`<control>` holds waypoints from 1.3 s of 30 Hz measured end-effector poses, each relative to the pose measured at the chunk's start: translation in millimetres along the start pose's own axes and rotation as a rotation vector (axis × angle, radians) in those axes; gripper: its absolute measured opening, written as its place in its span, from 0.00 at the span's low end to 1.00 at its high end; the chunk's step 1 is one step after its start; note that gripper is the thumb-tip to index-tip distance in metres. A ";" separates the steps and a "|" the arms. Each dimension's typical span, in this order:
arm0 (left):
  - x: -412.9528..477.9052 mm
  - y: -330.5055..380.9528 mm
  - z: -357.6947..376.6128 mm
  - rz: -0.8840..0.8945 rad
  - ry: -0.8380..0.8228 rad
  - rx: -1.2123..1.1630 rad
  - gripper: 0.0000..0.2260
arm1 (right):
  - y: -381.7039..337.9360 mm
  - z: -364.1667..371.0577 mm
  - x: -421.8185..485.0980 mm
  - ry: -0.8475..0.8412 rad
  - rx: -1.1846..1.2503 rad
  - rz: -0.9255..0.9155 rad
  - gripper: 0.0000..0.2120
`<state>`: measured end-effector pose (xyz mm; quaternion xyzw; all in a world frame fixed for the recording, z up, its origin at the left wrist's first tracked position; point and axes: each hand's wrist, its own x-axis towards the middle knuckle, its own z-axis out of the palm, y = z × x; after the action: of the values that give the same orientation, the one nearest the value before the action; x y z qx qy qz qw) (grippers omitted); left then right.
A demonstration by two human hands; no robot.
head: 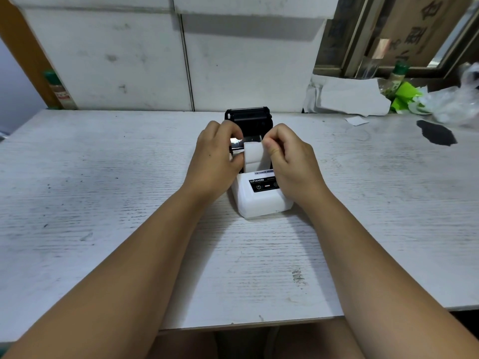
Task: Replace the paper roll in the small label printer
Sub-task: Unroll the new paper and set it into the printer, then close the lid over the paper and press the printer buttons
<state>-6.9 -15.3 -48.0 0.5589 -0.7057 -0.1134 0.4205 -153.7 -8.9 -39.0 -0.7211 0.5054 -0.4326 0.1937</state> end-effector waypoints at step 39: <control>-0.9 -1.4 -8.4 0.124 -0.371 0.010 0.31 | 0.4 -12.5 -1.7 0.036 0.012 -0.065 0.08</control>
<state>0.1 -12.4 -44.1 0.4859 -0.8048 -0.1848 0.2865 -164.3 -5.5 -33.1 -0.7281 0.4826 -0.4544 0.1748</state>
